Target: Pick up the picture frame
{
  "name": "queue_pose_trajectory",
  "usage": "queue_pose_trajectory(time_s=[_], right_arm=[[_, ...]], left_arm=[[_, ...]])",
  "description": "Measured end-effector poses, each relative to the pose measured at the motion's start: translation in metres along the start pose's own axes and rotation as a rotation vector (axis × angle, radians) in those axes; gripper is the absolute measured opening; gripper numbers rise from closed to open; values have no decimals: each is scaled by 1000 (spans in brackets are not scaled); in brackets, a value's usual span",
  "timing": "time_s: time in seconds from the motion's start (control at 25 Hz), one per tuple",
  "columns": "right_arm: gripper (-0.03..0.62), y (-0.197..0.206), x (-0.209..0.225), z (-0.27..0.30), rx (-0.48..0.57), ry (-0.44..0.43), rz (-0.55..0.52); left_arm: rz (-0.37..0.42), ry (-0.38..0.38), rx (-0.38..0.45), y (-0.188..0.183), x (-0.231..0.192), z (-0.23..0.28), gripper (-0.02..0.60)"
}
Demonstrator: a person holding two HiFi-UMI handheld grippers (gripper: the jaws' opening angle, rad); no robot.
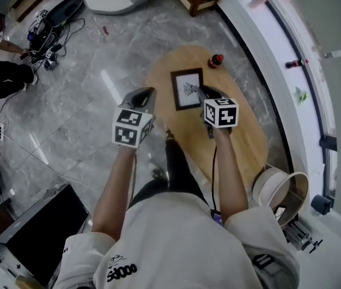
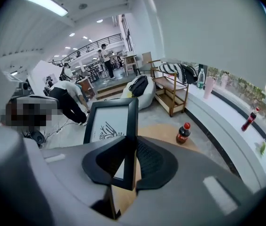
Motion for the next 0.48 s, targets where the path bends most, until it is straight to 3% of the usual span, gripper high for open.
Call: queue_pose_trajectory(time_s=[0.48], right_arm=[[74,-43,-64,-133,222,22,-110]], left_arm=[[86,-27,145,-4,41,-118,11]])
Point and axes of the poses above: the fingertips, and each gripper's own axes: z forward along the fingers, x to its right, y out of its underside, the point moved 4 cm from there along -z, backward along the fingers, and after that the axes turned 9 degrees about -z, right-handed, at the moved point
